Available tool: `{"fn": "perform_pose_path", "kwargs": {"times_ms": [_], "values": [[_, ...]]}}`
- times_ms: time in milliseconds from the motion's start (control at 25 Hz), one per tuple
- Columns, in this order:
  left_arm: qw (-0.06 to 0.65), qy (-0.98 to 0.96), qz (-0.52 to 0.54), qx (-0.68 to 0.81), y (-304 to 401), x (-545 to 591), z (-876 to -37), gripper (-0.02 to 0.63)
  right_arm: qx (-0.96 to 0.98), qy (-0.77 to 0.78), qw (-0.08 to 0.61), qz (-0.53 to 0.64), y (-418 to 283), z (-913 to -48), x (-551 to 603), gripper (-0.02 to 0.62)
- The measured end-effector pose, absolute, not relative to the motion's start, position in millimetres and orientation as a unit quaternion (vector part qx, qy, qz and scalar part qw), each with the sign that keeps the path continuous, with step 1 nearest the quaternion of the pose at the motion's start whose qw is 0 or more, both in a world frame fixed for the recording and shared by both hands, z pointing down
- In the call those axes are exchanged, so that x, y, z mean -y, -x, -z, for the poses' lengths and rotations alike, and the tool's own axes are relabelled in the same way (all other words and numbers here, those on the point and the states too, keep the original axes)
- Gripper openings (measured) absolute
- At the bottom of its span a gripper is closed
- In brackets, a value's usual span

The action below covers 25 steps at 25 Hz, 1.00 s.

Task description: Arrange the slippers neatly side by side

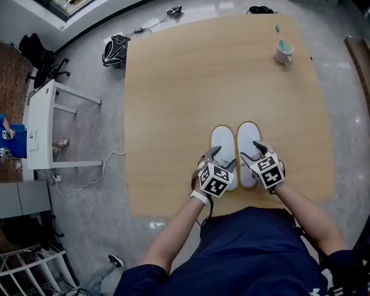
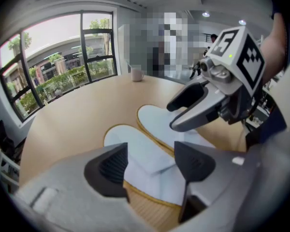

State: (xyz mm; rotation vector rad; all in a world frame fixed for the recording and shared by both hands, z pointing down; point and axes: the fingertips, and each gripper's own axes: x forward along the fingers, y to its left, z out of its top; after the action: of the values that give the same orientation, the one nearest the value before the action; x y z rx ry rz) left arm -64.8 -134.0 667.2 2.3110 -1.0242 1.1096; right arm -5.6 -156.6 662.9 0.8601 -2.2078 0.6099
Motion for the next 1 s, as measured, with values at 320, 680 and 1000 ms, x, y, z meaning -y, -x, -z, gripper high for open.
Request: {"fn": "perform_pose_path", "kwargs": {"times_ms": [320,680,1000], "values": [[0.138,-0.849,-0.253,0.443,68,135,-546,0.209,0.886,-0.350,0.225,-0.205,9,-565,152,0.229],[0.177,-0.848,-0.174,0.469,66,131,-506,0.005,0.908,-0.339,0.130,-0.208,18,-505,131,0.011],[0.180,-0.865,-0.189,0.429,44,121,-511,0.005,0.910,-0.349,0.103,-0.200,12,-488,134,0.011]]}}
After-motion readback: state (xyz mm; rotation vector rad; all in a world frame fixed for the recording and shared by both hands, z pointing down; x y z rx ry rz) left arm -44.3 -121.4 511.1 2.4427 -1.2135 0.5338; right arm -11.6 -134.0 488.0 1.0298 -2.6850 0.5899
